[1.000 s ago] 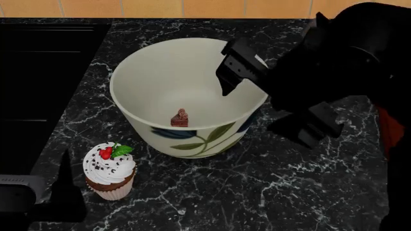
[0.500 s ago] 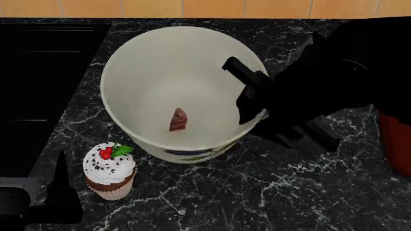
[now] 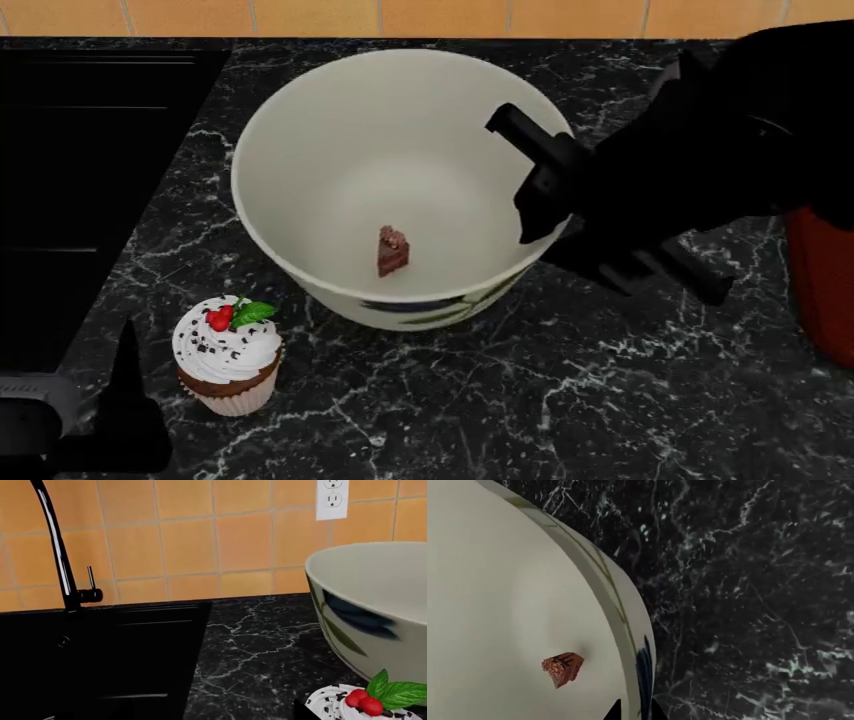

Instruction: Pick up the bowl with cake and place it on the tray. Pick up the cupcake and place it on the tray.

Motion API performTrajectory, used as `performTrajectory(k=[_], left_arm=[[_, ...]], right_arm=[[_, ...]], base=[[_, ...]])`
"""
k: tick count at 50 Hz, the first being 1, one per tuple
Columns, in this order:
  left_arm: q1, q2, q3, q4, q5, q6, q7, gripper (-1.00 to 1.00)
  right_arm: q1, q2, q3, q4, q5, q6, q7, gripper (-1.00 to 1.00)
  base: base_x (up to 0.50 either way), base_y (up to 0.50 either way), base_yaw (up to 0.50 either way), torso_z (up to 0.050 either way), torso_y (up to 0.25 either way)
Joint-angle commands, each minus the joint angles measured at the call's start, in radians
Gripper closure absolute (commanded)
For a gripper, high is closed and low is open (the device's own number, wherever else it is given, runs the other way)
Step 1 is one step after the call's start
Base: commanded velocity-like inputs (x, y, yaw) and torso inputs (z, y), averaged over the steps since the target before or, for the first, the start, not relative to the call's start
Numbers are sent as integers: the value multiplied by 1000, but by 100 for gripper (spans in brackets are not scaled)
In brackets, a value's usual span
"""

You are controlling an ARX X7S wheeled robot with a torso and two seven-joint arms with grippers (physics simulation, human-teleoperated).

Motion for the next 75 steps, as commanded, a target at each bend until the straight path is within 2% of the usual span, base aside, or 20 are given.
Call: performTrajectory(k=[1, 9, 15, 17, 20, 22, 25, 30, 36, 41, 42, 44, 53, 75], left_arm=[[42, 1, -37, 62, -40, 9, 53, -100], [145, -10, -102, 266, -132, -29, 67, -100], [232, -34, -65, 352, -153, 17, 90, -100], [249, -78, -48, 356, -205, 53, 58, -100], [264, -243, 82, 357, -284, 188, -108, -100], [248, -320, 139, 356, -352, 238, -161, -100], [204, -360, 197, 354, -390, 245, -216, -100], [132, -362, 219, 326, -474, 212, -210, -100], [-60, -318, 191, 192, -684, 102, -228, -100], [-144, -289, 186, 110, -748, 61, -240, -100], [-157, -271, 191, 95, -708, 61, -272, -100], [-176, -265, 202, 72, -724, 50, -255, -100], [-206, -214, 199, -22, -651, 56, -331, -100], [-229, -207, 228, -147, -714, 54, -214, -100]], right_arm=[[42, 3, 118, 28, 29, -18, 14, 100], [23, 0, 167, 28, 34, -17, 70, 100], [22, 6, 278, 28, 39, -20, 206, 100], [18, 7, 299, 28, 33, -27, 230, 100], [12, 3, 329, 28, 33, -31, 261, 100], [10, 2, 344, 28, 30, -29, 262, 100], [12, -3, 380, 28, 36, -27, 297, 100], [6, -14, 475, 28, 41, -17, 401, 100], [15, -17, 498, 28, 30, -15, 433, 100], [22, -16, 511, 28, 27, -20, 459, 100], [25, -17, 514, 28, 29, -24, 471, 100], [27, -16, 521, 28, 29, -28, 483, 100], [32, -15, 551, 28, 27, -49, 517, 100], [17, -24, 568, 28, 27, -60, 528, 100]], base=[[0, 0, 0, 0, 0], [0, 0, 0, 0, 0], [0, 0, 0, 0, 0], [0, 0, 0, 0, 0], [0, 0, 0, 0, 0], [0, 0, 0, 0, 0], [0, 0, 0, 0, 0], [0, 0, 0, 0, 0], [0, 0, 0, 0, 0], [0, 0, 0, 0, 0], [0, 0, 0, 0, 10], [0, 0, 0, 0, 0], [0, 0, 0, 0, 0], [0, 0, 0, 0, 0]])
